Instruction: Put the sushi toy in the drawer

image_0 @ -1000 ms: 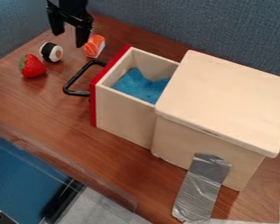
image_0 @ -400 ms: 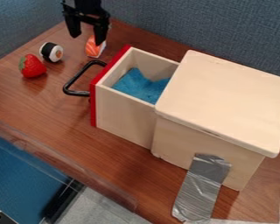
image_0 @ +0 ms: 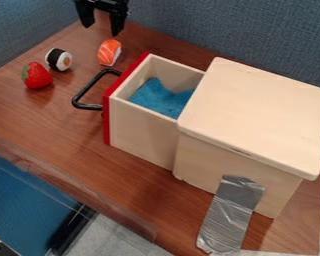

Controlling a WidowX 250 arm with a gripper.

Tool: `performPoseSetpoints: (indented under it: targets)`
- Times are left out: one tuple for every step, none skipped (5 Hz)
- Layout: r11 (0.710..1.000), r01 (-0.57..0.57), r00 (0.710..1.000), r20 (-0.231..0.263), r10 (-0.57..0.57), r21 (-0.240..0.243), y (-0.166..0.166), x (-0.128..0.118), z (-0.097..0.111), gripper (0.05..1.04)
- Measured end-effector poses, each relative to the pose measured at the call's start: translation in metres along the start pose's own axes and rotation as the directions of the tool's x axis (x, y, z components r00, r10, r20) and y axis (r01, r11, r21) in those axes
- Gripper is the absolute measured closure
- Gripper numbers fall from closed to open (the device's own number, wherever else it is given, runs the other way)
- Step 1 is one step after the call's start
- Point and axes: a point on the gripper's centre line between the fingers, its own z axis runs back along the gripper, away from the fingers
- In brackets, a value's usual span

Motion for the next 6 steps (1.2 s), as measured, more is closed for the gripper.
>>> performPoseSetpoints:
  targets:
    - [0.999, -0.011, 0.999, -0.043, 0.013, 0.041, 0.002, -0.003, -0.036, 0.083]
    - [0.997, -0.029, 0.998, -0.06, 0.034, 0.069, 0.007, -0.007, -0.052, 0.083]
    - [0.997, -0.042, 0.997, -0.067, 0.046, 0.063, 0.006, -0.008, -0.056, 0.133]
    - [0.997, -0.041, 0.997, -0.062, 0.046, 0.066, 0.006, -0.007, -0.057, 0.414]
    - [0.999, -0.03, 0.997, -0.067, 0.032, 0.041, 0.007, -0.012, -0.056, 0.518]
    - [0.999, -0.052, 0.997, -0.06, 0.051, -0.007, 0.019, -0.018, -0.028, 0.518]
